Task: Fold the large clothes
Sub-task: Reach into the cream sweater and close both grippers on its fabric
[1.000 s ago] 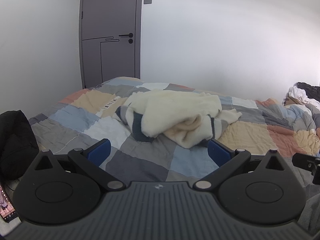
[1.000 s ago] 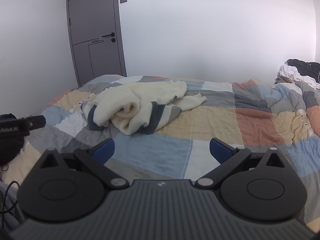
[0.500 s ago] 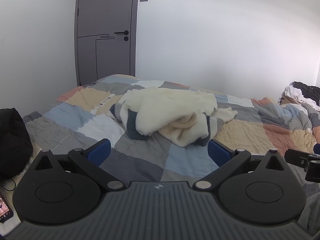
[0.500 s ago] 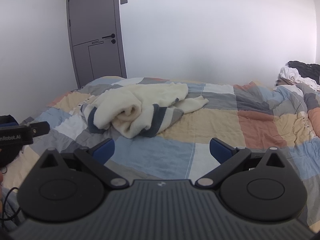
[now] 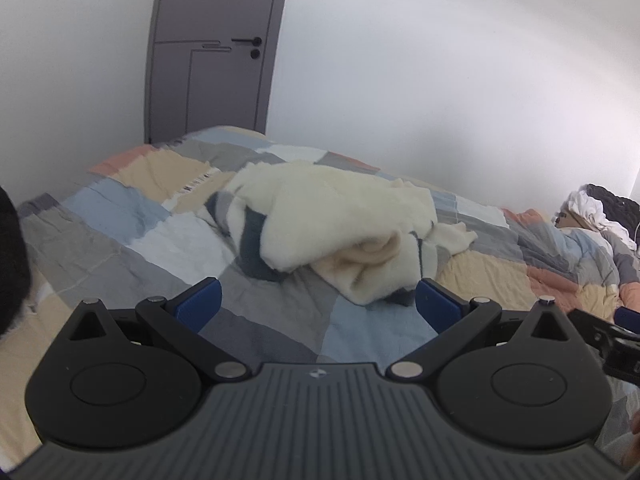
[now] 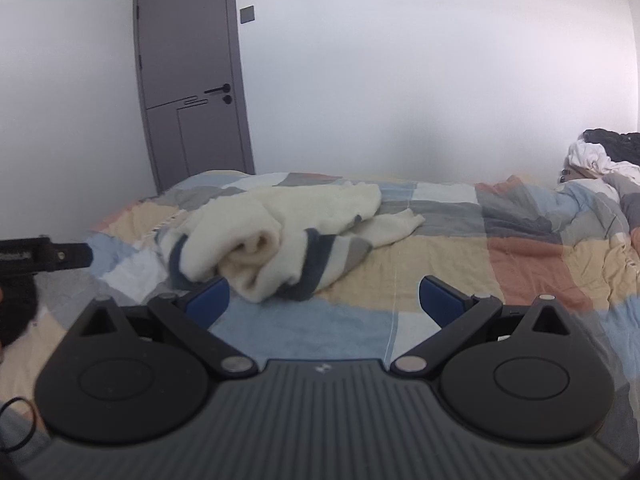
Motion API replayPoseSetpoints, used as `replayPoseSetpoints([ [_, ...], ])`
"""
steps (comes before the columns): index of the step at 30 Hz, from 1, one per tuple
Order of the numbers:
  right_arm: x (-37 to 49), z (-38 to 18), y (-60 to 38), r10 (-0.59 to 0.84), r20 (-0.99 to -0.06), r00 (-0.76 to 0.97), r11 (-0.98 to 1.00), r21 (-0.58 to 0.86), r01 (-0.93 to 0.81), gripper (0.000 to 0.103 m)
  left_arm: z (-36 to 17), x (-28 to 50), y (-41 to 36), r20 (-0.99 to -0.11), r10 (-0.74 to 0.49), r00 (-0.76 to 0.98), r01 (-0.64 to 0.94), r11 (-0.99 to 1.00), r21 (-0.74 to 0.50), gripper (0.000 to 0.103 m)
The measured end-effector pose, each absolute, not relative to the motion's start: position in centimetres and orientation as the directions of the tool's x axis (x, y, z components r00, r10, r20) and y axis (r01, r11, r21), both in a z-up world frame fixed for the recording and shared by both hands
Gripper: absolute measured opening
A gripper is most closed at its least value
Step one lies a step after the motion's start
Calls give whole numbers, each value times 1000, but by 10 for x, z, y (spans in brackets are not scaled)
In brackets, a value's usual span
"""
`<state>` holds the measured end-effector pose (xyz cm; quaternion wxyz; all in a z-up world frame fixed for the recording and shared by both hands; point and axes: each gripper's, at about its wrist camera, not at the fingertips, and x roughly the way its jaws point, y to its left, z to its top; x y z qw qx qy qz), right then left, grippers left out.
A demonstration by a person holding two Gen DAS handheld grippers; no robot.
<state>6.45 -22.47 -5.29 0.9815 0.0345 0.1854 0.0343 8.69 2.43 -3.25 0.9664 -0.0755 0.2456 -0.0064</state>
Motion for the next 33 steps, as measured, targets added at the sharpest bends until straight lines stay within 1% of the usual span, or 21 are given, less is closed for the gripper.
replayPoseSetpoints([
  [5,116,-60,-219,125,-390,912,987,141,-76,103,-56,146,37,-516,-69,854,-32,982,-184,103],
  [9,161,-63,-209,120,-411,904,988,140,-67,103,-80,203,51,-548,-81,833,-50,974,-220,103],
  [11,186,-70,-205,124,-442,888,988,140,-68,103,-99,233,61,-573,-103,813,-87,951,-295,103],
  [14,224,-92,-200,129,-507,852,986,158,-56,103,-128,270,72,-581,-164,797,-85,923,-376,103],
  [15,234,-100,-198,129,-522,843,987,153,-56,100,-139,282,77,-581,-182,794,-85,912,-402,103],
  [16,243,-107,-195,122,-534,837,989,141,-55,94,-149,293,83,-578,-204,790,-92,893,-441,103],
  [20,265,-135,-184,133,-560,817,989,128,-73,87,-183,320,108,-516,-296,804,-102,786,-610,103],
  [22,277,-146,-180,163,-574,802,985,146,-96,75,-199,331,115,-492,-338,803,-99,738,-668,103],
  [23,283,-151,-178,180,-576,797,981,159,-108,74,-206,337,117,-480,-369,796,-92,710,-698,103],
  [25,294,-160,-176,204,-570,796,976,177,-124,74,-223,346,125,-436,-419,797,-104,616,-781,97],
  [29,312,-174,-177,262,-540,800,960,233,-156,74,-242,361,137,-375,-434,819,-120,511,-851,86],
  [30,314,-177,-178,274,-528,804,955,246,-165,74,-245,364,139,-353,-437,827,-109,492,-864,79],
  [31,317,-180,-180,276,-513,813,954,252,-165,74,-247,367,141,-335,-444,831,-97,478,-873,70],
  [32,319,-182,-181,289,-506,812,948,267,-172,75,-250,371,142,-328,-452,830,-93,468,-879,65],
  [33,322,-183,-182,312,-503,806,940,290,-183,64,-252,374,142,-310,-462,831,-82,450,-889,53],
])
